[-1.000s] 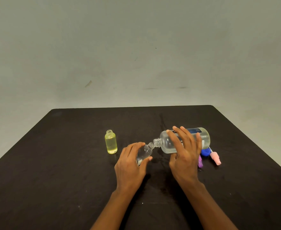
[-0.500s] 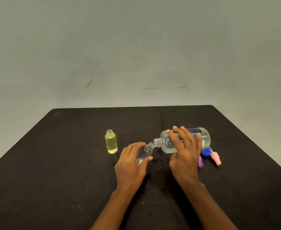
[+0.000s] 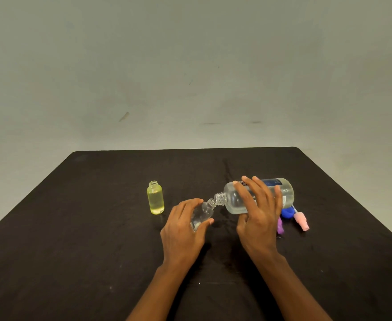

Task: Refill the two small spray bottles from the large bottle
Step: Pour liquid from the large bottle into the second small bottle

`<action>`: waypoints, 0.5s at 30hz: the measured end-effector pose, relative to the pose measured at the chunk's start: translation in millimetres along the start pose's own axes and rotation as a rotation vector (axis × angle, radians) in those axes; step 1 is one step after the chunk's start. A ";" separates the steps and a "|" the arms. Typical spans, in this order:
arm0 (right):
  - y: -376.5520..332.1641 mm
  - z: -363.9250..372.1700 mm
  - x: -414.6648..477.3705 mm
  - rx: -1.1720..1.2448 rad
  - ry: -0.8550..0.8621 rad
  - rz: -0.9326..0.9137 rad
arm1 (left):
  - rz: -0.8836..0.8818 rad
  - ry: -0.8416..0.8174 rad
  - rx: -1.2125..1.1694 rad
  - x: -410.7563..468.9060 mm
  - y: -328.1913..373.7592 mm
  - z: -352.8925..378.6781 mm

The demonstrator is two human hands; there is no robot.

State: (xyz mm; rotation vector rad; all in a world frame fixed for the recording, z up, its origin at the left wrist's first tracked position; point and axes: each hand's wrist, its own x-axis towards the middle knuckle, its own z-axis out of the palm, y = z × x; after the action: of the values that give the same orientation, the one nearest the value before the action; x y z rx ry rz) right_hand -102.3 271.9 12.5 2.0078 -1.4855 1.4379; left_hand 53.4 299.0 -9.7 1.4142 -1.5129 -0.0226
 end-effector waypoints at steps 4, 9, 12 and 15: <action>-0.6 -0.7 0.7 -0.006 0.002 0.004 | -0.006 -0.001 0.002 -0.2 0.6 -0.3; -0.5 -0.9 0.7 -0.010 0.004 -0.006 | -0.014 -0.001 0.002 0.0 1.3 -0.8; -0.5 -0.4 0.9 -0.013 0.013 -0.008 | -0.018 -0.002 0.001 0.0 1.4 -0.9; 0.1 -0.2 0.9 -0.007 0.030 -0.019 | -0.013 -0.007 0.003 0.1 1.3 -0.9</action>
State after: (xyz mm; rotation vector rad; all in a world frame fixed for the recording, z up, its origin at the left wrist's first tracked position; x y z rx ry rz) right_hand -102.5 271.4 13.2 1.9819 -1.4533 1.4477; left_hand 53.0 299.9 -8.4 1.4273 -1.5102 -0.0337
